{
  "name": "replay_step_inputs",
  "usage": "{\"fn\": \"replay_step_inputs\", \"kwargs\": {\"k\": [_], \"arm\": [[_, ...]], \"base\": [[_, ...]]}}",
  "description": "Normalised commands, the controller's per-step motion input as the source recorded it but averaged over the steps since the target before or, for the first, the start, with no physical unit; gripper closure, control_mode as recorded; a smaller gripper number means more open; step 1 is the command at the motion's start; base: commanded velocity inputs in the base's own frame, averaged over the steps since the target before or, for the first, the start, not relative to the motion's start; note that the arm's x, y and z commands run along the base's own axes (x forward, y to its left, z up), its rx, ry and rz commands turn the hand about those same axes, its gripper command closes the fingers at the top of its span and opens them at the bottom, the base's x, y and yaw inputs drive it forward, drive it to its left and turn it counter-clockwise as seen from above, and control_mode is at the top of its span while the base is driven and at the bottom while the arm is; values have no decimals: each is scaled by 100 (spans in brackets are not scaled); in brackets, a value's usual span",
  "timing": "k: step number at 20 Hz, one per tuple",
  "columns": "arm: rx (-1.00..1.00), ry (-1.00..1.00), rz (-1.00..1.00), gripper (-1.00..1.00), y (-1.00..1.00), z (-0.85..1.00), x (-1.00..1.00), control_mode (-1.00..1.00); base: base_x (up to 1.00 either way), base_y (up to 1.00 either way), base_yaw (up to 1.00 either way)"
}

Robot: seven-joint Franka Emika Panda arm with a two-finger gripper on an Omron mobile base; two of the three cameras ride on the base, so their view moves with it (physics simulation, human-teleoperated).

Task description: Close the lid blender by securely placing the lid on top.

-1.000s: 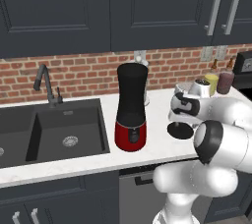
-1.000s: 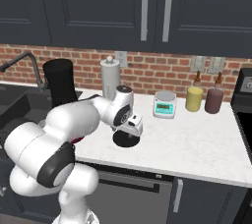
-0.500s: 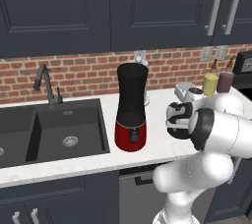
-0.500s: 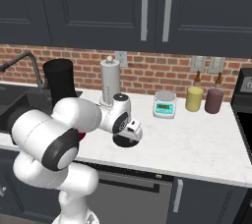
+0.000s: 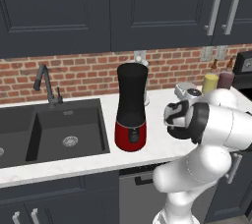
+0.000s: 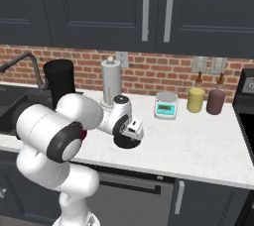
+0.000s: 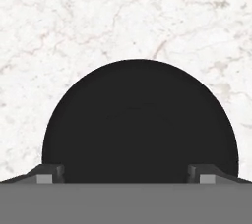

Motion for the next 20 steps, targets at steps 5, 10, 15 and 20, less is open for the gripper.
{"fn": "replay_step_inputs", "kwargs": {"k": [5,10,15,20], "arm": [[0,-1,0,-100,0,-5,26,-100],[0,0,0,-100,0,-15,16,-100],[0,0,0,100,1,-44,-6,-100],[0,0,0,100,0,-17,-11,-100]], "base": [[0,0,0],[0,0,0],[0,0,0],[0,0,0]]}}
